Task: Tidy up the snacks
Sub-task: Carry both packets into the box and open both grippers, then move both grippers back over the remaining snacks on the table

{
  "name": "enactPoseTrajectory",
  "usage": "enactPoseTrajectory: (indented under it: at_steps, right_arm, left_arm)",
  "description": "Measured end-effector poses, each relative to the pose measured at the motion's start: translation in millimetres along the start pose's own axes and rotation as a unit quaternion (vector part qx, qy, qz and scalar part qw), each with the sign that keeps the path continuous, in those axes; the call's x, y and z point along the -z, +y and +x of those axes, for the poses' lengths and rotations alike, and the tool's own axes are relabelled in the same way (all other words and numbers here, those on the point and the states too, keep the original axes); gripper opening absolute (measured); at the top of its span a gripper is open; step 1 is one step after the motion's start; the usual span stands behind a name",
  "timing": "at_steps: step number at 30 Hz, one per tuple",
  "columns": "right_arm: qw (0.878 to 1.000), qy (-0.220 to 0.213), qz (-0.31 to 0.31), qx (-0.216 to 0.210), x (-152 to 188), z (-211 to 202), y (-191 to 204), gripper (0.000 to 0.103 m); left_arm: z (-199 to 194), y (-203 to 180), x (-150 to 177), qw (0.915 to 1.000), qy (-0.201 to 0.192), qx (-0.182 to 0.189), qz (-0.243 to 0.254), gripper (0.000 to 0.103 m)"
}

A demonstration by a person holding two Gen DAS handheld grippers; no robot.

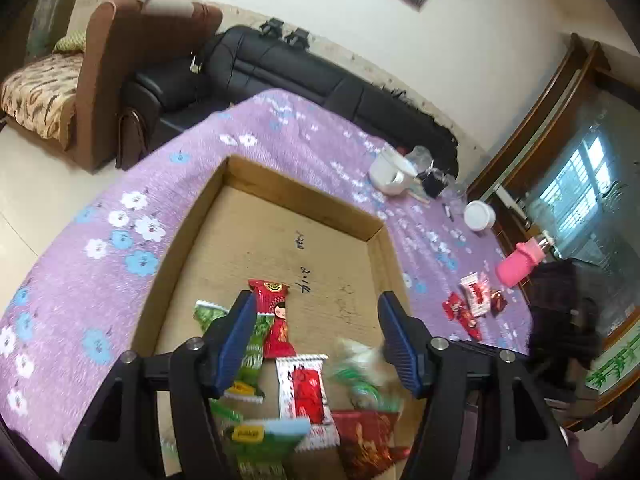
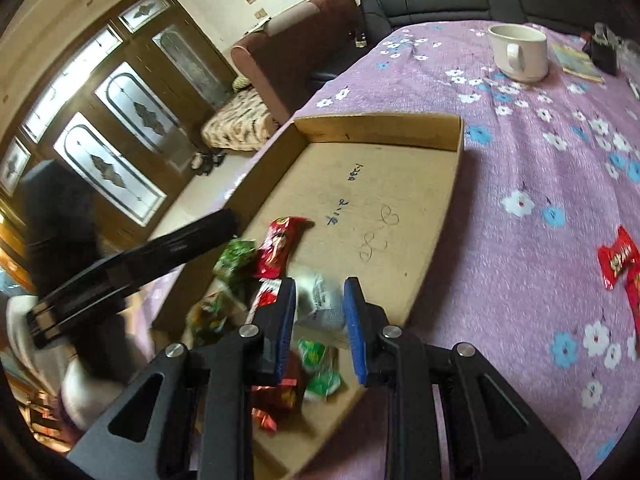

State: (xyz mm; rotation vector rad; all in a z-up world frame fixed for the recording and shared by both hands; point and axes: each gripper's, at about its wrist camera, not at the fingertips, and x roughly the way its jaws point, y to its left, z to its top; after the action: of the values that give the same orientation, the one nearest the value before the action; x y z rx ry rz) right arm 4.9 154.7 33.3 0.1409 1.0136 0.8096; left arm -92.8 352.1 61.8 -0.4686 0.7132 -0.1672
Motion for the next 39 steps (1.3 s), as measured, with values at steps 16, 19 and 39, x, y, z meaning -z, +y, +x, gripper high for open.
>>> enactPoseTrajectory:
  at_steps: [16, 19, 39]
  right_arm:
    - [0.967, -0.156, 0.043, 0.198, 41.2, -176.1, -104.3, 0.089]
    - [0.963, -0.123, 0.131, 0.202, 63.6, -194.5, -163.5, 0.089]
    - [0.976, -0.047, 0.037, 0.208, 36.2, -98.4, -158.9, 0.054]
  left_arm:
    - [-23.2, -90.6, 54.4, 0.9885, -0.006, 0.150, 0.017, 0.084]
    - [0.1, -114.8, 75.2, 0.9828, 0.048, 0.177, 0.020, 0.084]
    - [23.6, -163.8, 90.9, 0.9886, 0.084, 0.074, 0.101, 0.084]
